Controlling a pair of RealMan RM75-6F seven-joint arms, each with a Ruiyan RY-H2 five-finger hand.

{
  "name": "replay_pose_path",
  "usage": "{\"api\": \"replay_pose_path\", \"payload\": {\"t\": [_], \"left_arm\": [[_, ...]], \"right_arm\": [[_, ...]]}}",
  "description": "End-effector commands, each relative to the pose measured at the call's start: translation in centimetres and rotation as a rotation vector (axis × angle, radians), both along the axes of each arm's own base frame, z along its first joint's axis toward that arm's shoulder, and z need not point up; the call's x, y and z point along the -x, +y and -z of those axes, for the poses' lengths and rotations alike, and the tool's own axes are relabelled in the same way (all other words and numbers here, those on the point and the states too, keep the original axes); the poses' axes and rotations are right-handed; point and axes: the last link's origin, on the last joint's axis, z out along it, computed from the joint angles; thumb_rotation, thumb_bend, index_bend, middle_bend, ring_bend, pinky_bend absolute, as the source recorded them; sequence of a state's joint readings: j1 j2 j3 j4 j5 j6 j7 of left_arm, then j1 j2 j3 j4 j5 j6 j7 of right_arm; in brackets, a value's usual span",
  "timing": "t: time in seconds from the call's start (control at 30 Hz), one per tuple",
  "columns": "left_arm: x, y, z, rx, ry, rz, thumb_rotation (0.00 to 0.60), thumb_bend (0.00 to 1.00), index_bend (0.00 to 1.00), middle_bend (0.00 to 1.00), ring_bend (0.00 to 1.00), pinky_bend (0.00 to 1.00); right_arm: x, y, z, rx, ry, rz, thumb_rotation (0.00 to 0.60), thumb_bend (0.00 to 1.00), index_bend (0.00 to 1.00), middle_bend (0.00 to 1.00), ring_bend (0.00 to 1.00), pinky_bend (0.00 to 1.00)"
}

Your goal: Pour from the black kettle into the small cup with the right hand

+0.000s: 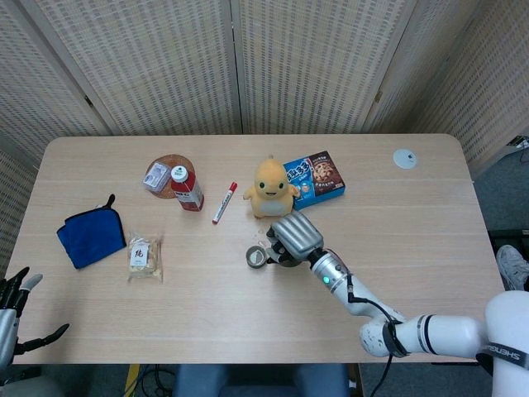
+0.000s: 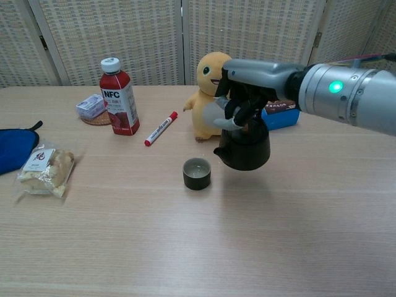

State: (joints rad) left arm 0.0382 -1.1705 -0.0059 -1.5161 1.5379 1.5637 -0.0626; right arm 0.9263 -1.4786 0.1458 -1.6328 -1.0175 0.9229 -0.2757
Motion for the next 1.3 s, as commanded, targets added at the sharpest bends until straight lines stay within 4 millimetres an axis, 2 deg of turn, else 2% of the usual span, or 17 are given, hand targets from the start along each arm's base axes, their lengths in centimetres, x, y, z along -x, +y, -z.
{"api": "replay_pose_path", "payload": {"t": [0.03, 0.23, 0.6, 1.07, 1.3], "left_arm": [[-0.2, 0.2, 0.1, 0.007, 0.001, 0.003, 0.363, 0.08, 0.13, 0.02, 0.08, 0.00], [-0.4, 0.4, 0.5, 0.020, 0.001, 0.007, 0.361, 0.08, 0.13, 0.02, 0.08, 0.00], [-0.8, 0.8, 0.9, 0.034, 0.006, 0.010, 0.364, 0.08, 0.13, 0.02, 0.08, 0.00], [-1.1, 1.2, 1.6, 0.052, 0.013, 0.011, 0.364, 0.08, 0.13, 0.02, 0.08, 0.00], [-1.3, 1.3, 1.9, 0.060, 0.012, 0.013, 0.362, 0.08, 0.13, 0.02, 0.08, 0.00]], "right_arm": [[2.2, 0.4, -0.7, 0.002, -0.013, 0.038, 0.548, 0.38, 0.87, 1.00, 0.96, 0.54], [5.0, 0.9, -0.8, -0.006, -0.001, 0.084, 0.550, 0.37, 0.87, 1.00, 0.96, 0.54], [8.1, 0.9, -0.8, -0.003, 0.018, 0.126, 0.550, 0.34, 0.87, 1.00, 0.95, 0.31], [11.2, 0.4, 0.0, 0.006, 0.027, 0.185, 0.550, 0.13, 0.87, 1.00, 0.94, 0.28], [12.2, 0.3, 0.3, 0.011, 0.042, 0.191, 0.548, 0.12, 0.87, 1.00, 0.93, 0.28]]}}
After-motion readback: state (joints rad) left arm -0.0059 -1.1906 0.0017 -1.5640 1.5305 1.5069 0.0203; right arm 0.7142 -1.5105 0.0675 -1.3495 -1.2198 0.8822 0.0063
